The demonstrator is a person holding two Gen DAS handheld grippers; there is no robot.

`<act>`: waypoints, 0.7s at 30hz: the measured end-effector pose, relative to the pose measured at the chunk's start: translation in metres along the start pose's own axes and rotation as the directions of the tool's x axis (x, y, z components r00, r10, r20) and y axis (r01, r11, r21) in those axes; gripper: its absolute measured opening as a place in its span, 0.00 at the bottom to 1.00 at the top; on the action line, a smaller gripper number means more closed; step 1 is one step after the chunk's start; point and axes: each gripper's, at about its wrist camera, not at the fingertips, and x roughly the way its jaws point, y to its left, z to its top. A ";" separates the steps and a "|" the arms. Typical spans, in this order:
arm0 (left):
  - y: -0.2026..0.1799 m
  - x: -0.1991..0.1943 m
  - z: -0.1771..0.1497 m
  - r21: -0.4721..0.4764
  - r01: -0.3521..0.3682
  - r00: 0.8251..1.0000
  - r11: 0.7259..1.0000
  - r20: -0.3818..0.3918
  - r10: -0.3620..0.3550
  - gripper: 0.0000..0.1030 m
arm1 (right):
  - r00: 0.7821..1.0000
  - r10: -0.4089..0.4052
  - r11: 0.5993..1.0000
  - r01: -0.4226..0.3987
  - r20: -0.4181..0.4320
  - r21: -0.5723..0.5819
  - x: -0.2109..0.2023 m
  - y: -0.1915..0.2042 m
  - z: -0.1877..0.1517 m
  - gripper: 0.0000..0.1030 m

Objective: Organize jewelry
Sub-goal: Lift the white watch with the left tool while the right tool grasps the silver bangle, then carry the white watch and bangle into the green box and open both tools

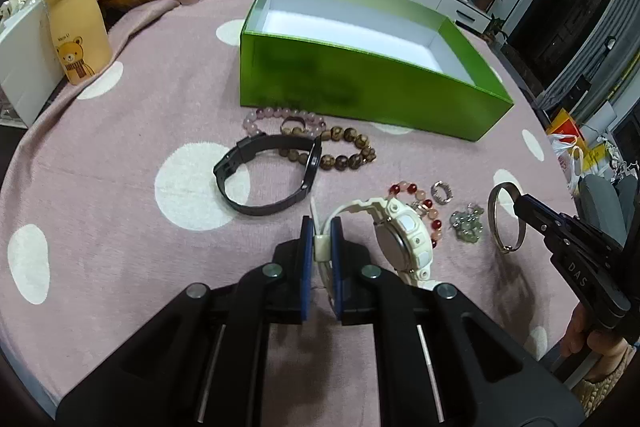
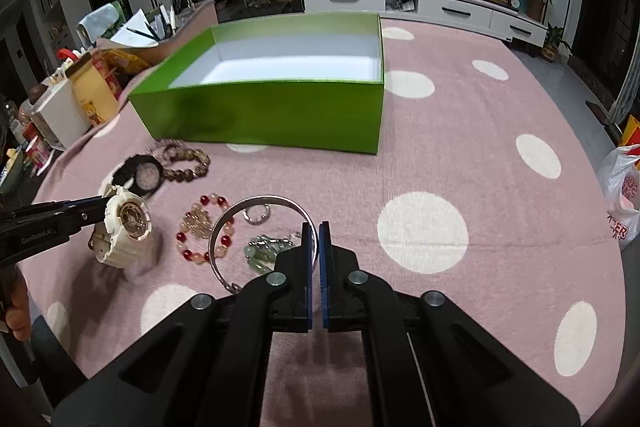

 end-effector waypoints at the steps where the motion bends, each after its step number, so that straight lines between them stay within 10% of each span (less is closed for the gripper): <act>1: -0.001 -0.003 0.001 0.001 0.001 1.000 1.000 0.007 -0.001 0.08 | 1.000 0.004 1.000 -0.004 0.004 0.000 -0.002 0.001 0.000 0.02; 21: -0.016 -0.038 0.082 0.052 -0.067 0.984 0.996 0.171 0.057 0.08 | 0.979 -0.016 1.000 0.011 0.204 0.025 -0.026 -0.007 0.069 0.02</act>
